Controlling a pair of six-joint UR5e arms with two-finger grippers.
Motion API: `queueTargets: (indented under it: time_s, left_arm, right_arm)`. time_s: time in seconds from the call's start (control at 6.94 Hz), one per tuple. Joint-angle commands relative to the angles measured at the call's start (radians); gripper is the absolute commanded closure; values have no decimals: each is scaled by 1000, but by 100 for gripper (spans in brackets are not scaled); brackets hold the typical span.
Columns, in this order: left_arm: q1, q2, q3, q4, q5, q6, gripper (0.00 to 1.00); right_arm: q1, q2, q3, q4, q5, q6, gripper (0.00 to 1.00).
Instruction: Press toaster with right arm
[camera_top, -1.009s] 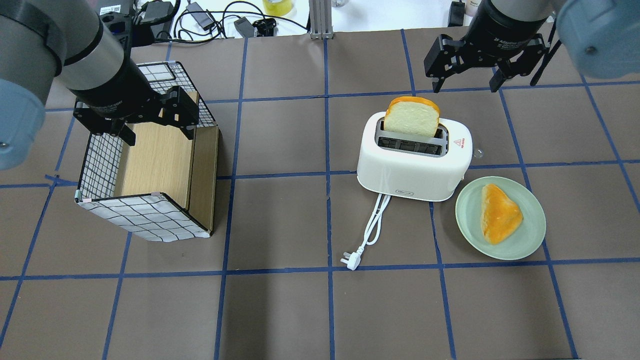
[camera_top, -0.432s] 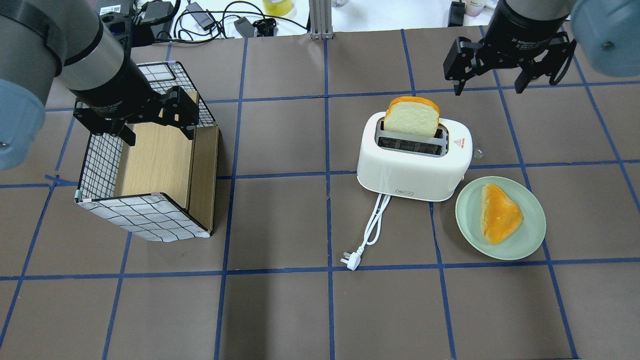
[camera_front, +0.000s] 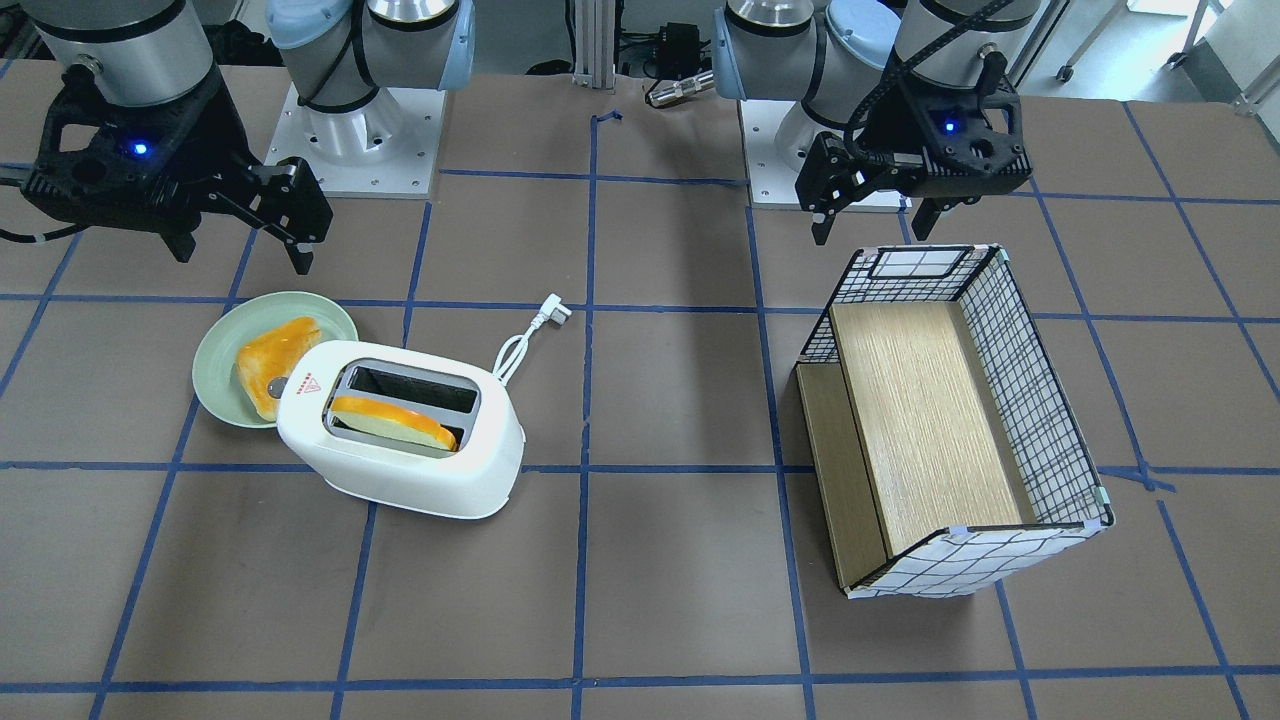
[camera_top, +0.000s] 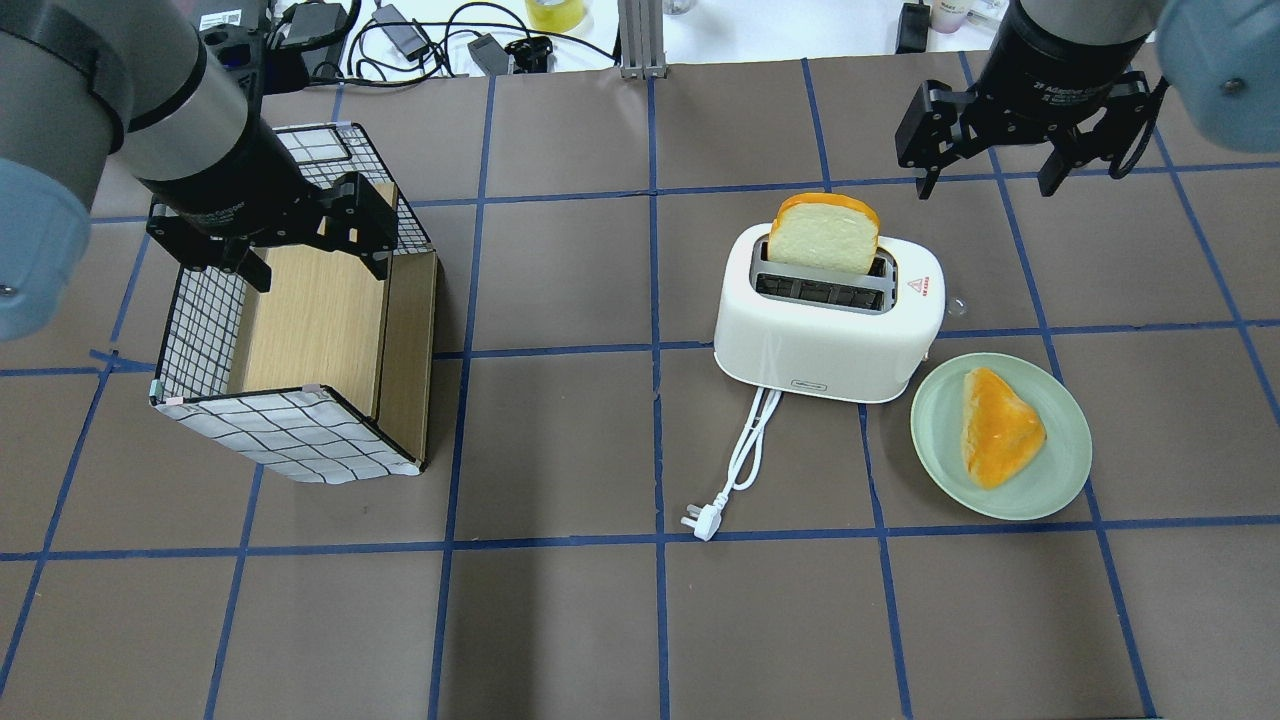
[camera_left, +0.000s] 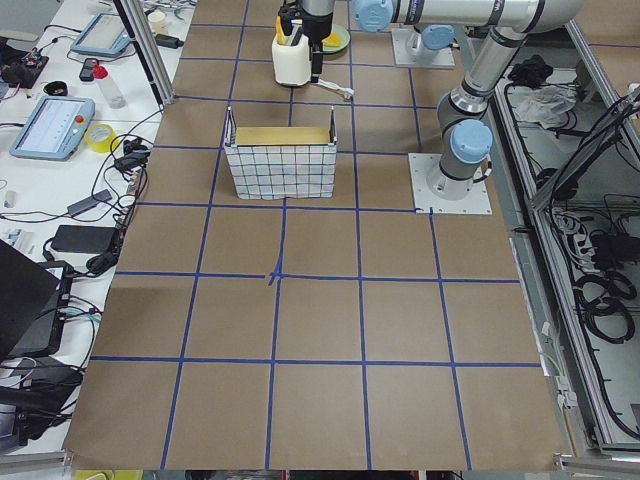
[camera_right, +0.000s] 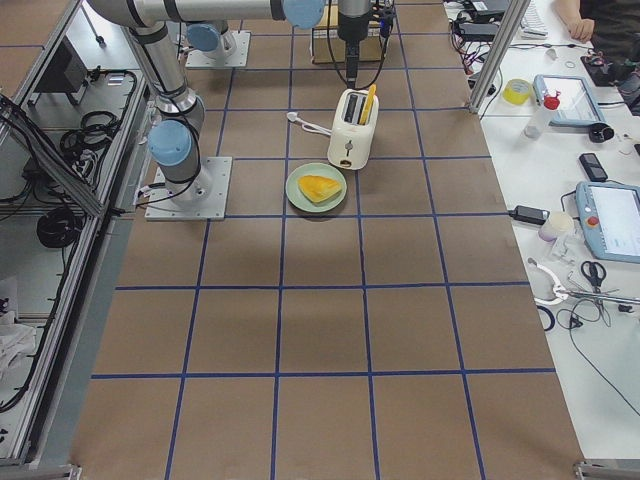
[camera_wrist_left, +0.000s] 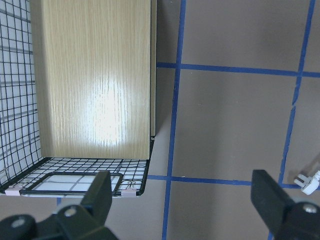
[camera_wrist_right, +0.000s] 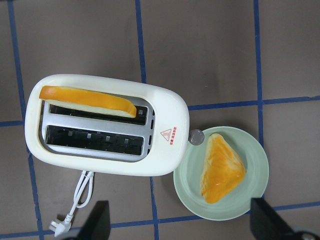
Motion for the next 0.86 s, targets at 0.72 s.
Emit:
queueTargets:
  time_s: [0.72]
  left_arm:
    - [0, 0, 0, 0, 0, 0, 0]
  right_arm:
    - [1, 3, 3, -5, 70, -6, 0]
